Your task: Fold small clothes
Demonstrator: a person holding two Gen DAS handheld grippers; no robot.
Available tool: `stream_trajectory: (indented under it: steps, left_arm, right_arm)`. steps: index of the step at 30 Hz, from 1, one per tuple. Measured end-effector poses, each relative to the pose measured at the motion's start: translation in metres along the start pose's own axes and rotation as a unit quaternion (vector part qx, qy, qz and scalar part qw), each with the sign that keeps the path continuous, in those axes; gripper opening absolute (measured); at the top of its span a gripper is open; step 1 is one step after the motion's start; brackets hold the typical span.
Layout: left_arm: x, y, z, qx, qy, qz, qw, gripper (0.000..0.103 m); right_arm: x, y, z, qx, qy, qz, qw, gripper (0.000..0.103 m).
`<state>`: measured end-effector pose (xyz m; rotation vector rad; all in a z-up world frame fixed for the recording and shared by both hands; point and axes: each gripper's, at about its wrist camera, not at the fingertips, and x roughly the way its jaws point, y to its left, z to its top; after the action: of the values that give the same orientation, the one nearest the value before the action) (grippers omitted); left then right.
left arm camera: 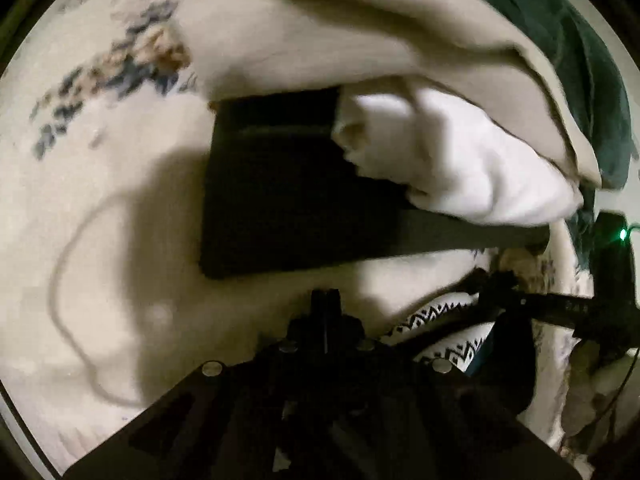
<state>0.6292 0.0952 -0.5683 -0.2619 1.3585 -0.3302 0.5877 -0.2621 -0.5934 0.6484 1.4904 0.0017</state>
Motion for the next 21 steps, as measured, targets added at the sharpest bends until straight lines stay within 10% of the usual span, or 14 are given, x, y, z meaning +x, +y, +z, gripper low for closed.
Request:
stream_trajectory:
  steps: [3,4,5,6,9,10,11,12,18,21]
  left_arm:
    - [-0.024,0.003,-0.007,-0.022,-0.008,-0.022,0.9995,0.009]
    - [-0.033,0.003,-0.012,-0.027,-0.012,-0.036,0.9989,0.027]
    - [-0.041,0.002,-0.019,-0.031,-0.014,-0.05,0.9982,0.06]
    - [-0.044,0.002,-0.024,-0.032,-0.014,-0.058,0.9977,0.07]
    - [-0.034,-0.007,-0.037,-0.006,-0.007,-0.053,0.9986,0.06]
    - [-0.032,-0.009,-0.037,0.005,-0.013,-0.039,0.9992,0.008]
    - [-0.03,-0.01,-0.038,0.006,-0.012,-0.04,0.9991,0.006]
    - [-0.035,-0.007,-0.037,-0.007,-0.028,-0.047,0.9985,0.005]
    - [-0.037,0.025,-0.035,-0.061,-0.015,-0.088,0.9942,0.011]
    - [-0.064,0.032,-0.045,-0.071,-0.026,-0.102,0.992,0.039]
  right_arm:
    - [-0.02,-0.009,-0.007,0.012,-0.008,0.031,0.999,0.035]
    - [-0.03,-0.011,-0.014,0.013,-0.018,0.034,0.999,0.054]
    - [-0.04,-0.015,-0.021,0.017,-0.031,0.038,0.999,0.06]
    - [-0.045,-0.019,-0.027,0.022,-0.033,0.046,0.998,0.061]
    - [-0.039,-0.032,-0.041,0.046,-0.004,0.067,0.997,0.061]
    - [-0.03,-0.035,-0.045,0.058,0.015,0.068,0.996,0.059]
    - [-0.026,-0.035,-0.049,0.06,0.016,0.07,0.996,0.052]
    - [-0.026,-0.041,-0.055,0.053,0.011,0.068,0.996,0.014]
    - [-0.04,-0.041,-0.055,0.049,-0.02,0.052,0.997,0.004]
    - [-0.05,-0.03,-0.055,0.017,-0.017,0.042,0.999,0.014]
